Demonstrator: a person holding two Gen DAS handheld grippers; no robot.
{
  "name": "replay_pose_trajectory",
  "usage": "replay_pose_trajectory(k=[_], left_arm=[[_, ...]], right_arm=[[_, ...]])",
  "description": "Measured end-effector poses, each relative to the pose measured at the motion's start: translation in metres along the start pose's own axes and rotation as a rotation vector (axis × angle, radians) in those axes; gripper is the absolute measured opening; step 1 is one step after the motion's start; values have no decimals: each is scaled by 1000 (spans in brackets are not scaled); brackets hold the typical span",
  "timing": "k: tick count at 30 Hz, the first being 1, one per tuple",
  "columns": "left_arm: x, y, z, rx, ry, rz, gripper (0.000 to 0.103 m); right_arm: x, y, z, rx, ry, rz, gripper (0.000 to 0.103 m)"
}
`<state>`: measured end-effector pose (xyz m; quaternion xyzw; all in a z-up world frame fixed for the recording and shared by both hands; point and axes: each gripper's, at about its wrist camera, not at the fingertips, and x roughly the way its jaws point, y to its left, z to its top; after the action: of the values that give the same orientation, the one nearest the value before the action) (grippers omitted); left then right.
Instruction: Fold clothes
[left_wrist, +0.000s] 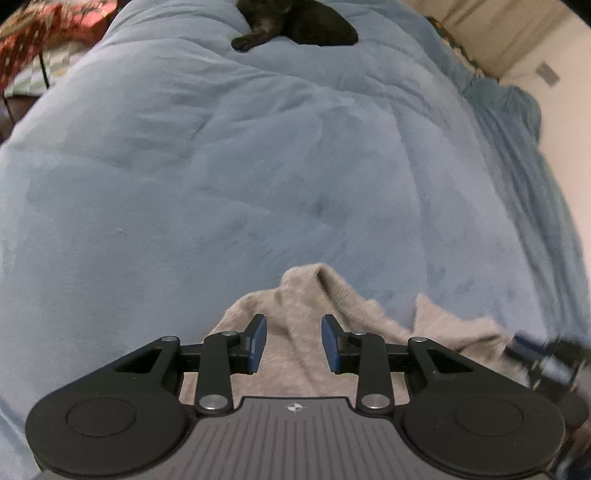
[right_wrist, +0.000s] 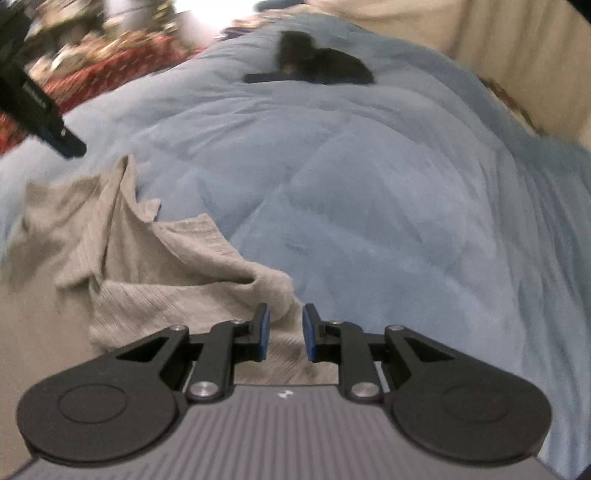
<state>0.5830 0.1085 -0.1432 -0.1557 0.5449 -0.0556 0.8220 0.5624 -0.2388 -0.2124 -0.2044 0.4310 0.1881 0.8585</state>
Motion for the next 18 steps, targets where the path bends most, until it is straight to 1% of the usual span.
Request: replay_pose_trajectory(k=[1, 3, 4, 5, 6, 7, 8, 9, 10, 11, 12, 14, 15, 16, 17, 18], left_arm=[[0, -2, -2, 40, -5, 7, 35], [3, -6, -4, 153, -12, 20, 37], [4, -8, -4, 224, -21, 32, 43], [5, -11, -4, 303, -37, 47, 56], [5, -14, -4, 382, -53, 61, 63], [5, -17, -5, 457, -74, 74, 73], [6, -19, -6, 524, -92, 77, 79], [7, -19, -5, 573, -92, 72, 80], [10, -18, -3, 605, -83, 67, 79], [12, -18, -1, 638, -75, 63, 79], [13, -16, 0, 668, -78, 48, 79], [13, -12, 0, 721, -104, -2, 79], [14, -11, 1, 748, -108, -17, 79], [15, -12, 2, 777, -105, -25, 79], [16, -13, 3, 806, -102, -33, 79], [18, -15, 4, 839, -100, -39, 79]], right_arm=[[3, 1, 1, -55, 0, 4, 21], [11, 6, 3, -182, 17, 21, 21], [13, 6, 4, -233, 23, 31, 21], [14, 7, 5, -281, 28, 40, 21], [15, 9, 6, -317, 30, 51, 21], [15, 10, 9, -339, 30, 55, 21], [16, 10, 11, -359, 30, 58, 21], [15, 10, 13, -371, 24, 59, 25], [15, 9, 14, -381, 18, 59, 33], [14, 8, 14, -394, 10, 61, 36], [12, 7, 14, -410, -3, 60, 41], [7, 3, 14, -444, -19, 56, 57], [6, 1, 15, -459, -21, 62, 74], [5, -2, 16, -472, -23, 68, 89], [4, -3, 18, -486, -25, 97, 94], [3, -4, 19, -507, -21, 119, 102]])
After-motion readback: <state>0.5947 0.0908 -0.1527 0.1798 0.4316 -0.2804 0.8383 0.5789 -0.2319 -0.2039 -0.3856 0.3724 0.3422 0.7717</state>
